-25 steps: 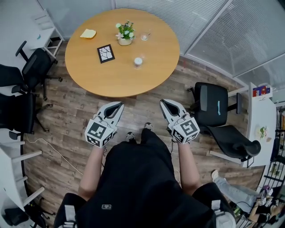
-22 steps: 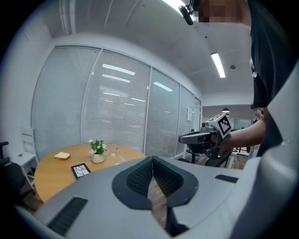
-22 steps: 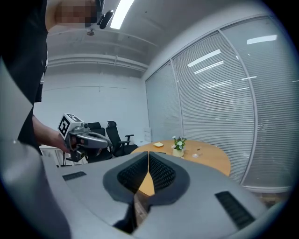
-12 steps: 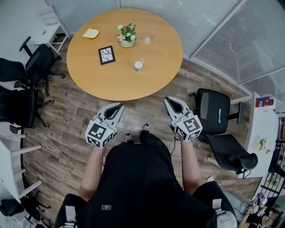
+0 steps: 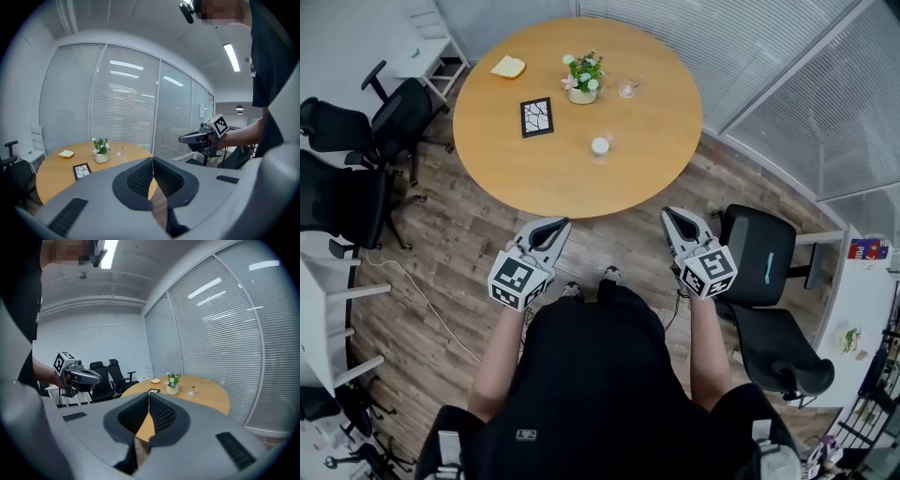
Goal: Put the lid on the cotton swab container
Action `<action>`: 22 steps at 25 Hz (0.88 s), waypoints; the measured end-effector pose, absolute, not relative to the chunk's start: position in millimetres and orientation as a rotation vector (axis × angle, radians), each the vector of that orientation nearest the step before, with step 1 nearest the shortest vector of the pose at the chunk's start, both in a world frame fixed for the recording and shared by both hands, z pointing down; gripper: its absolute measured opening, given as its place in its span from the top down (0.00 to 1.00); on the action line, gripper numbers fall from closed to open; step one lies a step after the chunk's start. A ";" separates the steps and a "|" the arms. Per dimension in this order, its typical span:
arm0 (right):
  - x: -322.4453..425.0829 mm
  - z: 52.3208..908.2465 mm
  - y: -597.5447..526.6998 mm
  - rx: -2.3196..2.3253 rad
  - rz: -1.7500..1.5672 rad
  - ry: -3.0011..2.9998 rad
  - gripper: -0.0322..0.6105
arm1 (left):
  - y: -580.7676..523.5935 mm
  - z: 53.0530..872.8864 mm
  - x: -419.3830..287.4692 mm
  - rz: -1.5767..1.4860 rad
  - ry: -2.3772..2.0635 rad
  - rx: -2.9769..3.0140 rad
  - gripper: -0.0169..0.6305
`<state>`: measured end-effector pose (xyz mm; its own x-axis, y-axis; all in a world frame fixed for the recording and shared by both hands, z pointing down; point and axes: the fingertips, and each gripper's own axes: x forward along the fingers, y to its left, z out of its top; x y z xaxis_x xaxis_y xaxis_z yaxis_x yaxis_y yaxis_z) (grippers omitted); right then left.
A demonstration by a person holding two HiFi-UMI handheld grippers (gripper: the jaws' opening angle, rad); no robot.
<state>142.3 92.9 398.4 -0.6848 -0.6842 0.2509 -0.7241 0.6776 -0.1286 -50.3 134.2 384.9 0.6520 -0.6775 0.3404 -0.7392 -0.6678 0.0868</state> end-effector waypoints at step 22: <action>148.6 423.9 53.0 0.983 0.387 -2.735 0.94 | 101.1 399.0 -24.8 0.447 -1.236 2.581 0.96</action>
<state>148.6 53.0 423.9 -0.7557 -0.5912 0.2818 -0.6461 0.7433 -0.1735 -24.8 101.1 399.0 0.5946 -0.7115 0.3745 -0.7865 -0.6114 0.0870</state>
